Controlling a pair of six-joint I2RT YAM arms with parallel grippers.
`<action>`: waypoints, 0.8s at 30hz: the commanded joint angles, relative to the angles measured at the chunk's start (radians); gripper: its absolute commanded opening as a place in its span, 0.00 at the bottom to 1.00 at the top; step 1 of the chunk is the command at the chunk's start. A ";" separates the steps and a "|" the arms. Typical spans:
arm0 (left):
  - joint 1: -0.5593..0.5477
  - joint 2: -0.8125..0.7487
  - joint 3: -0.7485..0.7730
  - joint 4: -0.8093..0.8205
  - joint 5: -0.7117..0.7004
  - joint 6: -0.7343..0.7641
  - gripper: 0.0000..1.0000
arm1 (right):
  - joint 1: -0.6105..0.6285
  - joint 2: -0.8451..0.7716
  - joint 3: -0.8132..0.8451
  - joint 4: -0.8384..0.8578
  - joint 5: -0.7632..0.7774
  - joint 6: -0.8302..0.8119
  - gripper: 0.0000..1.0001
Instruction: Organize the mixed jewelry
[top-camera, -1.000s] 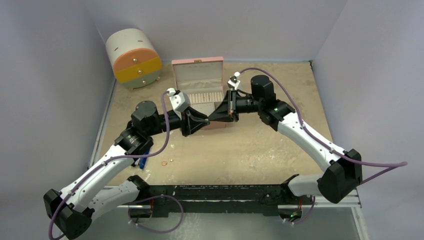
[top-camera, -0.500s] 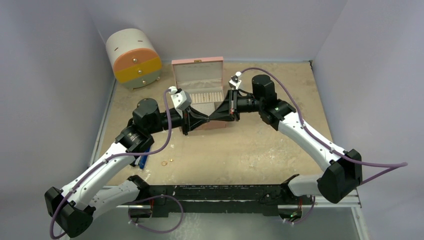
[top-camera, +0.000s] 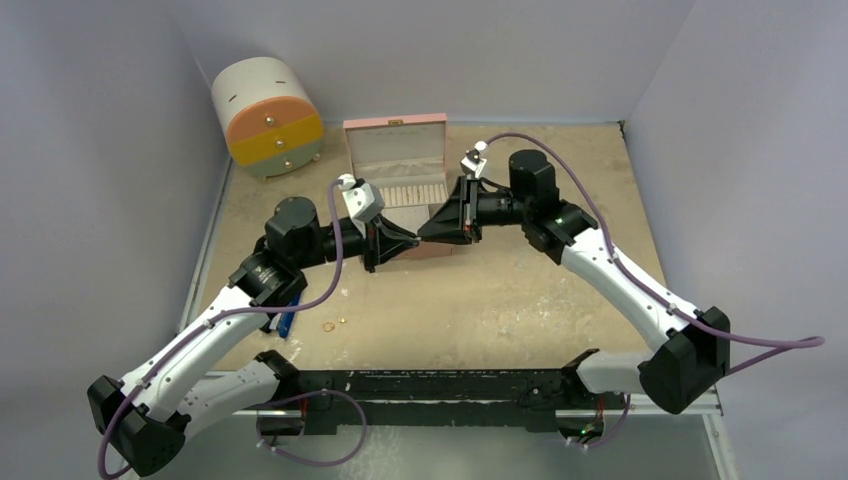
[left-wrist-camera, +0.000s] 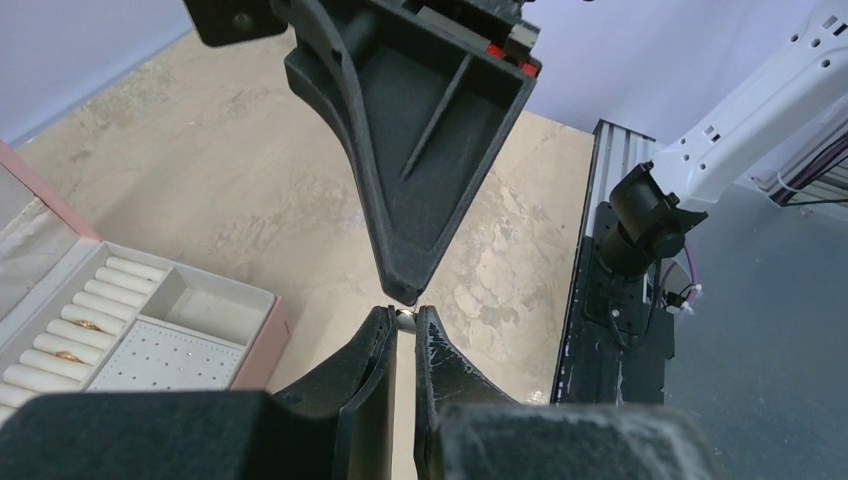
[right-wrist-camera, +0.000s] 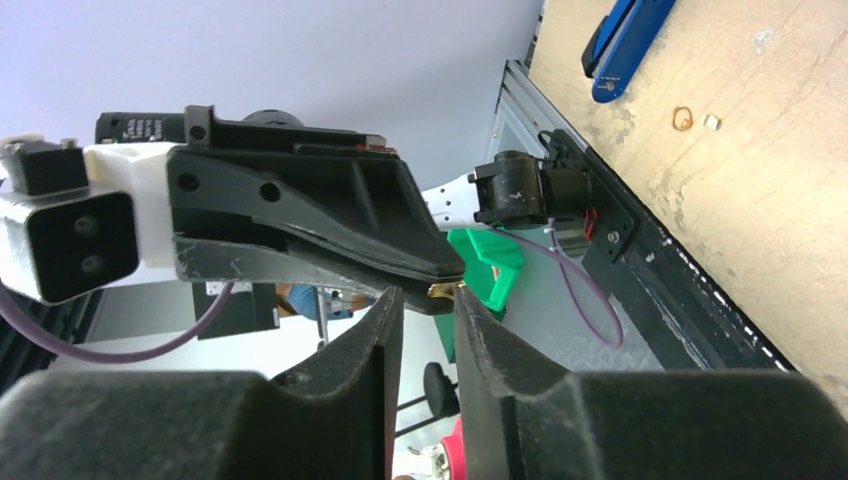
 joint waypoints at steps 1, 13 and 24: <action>-0.005 -0.020 0.029 -0.025 -0.015 0.029 0.00 | -0.013 -0.069 0.002 0.048 -0.004 -0.002 0.30; -0.004 -0.009 0.082 -0.141 -0.152 0.030 0.00 | -0.068 -0.115 0.009 -0.191 0.134 -0.193 0.36; -0.005 0.143 0.266 -0.380 -0.340 -0.124 0.00 | -0.073 -0.126 0.039 -0.456 0.469 -0.463 0.37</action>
